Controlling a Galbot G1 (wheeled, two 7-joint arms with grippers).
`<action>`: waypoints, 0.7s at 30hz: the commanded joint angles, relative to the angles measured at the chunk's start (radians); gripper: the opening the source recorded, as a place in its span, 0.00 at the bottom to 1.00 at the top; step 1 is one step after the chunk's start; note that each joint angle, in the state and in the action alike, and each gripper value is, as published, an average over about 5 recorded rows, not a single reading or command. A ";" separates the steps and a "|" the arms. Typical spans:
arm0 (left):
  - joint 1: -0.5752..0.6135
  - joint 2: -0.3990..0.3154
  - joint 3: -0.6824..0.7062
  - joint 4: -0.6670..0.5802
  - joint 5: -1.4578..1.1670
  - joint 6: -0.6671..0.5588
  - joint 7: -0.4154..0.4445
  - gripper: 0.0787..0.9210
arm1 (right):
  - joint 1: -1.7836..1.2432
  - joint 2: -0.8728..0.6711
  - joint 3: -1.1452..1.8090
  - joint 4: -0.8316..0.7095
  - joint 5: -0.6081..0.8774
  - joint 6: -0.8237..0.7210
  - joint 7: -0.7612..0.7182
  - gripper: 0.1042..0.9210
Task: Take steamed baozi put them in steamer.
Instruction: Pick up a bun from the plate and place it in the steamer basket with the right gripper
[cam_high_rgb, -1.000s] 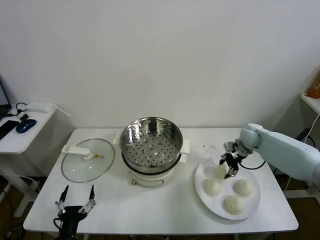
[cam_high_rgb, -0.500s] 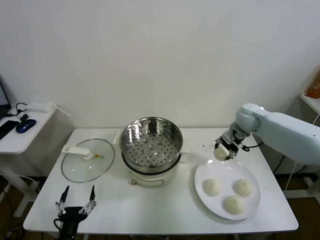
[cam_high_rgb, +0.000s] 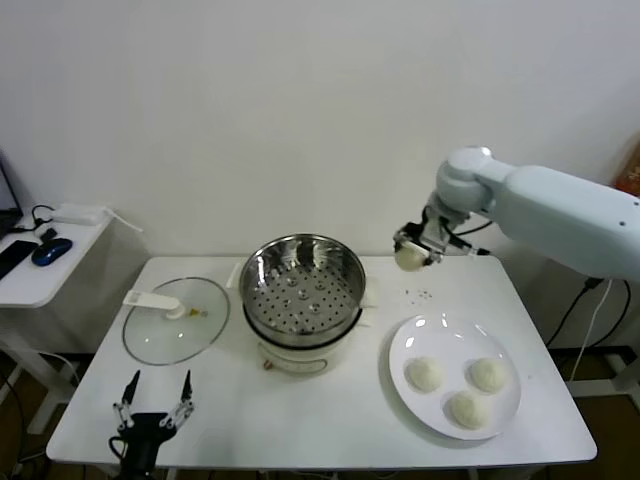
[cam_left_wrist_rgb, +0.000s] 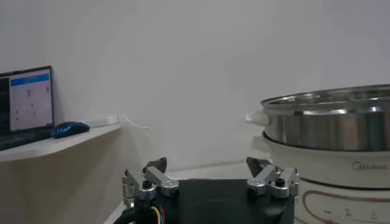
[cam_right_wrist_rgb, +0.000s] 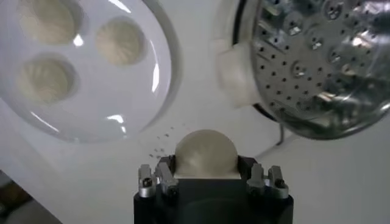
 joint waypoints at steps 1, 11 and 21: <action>-0.002 0.000 0.001 0.000 0.007 -0.001 0.000 0.88 | 0.078 0.182 -0.005 -0.079 -0.035 0.073 -0.001 0.68; -0.009 -0.004 0.000 -0.014 0.000 -0.002 0.001 0.88 | -0.085 0.451 0.061 -0.293 -0.162 0.135 0.010 0.69; -0.005 0.003 -0.006 -0.016 -0.021 -0.009 0.002 0.88 | -0.191 0.548 0.118 -0.413 -0.317 0.190 0.028 0.70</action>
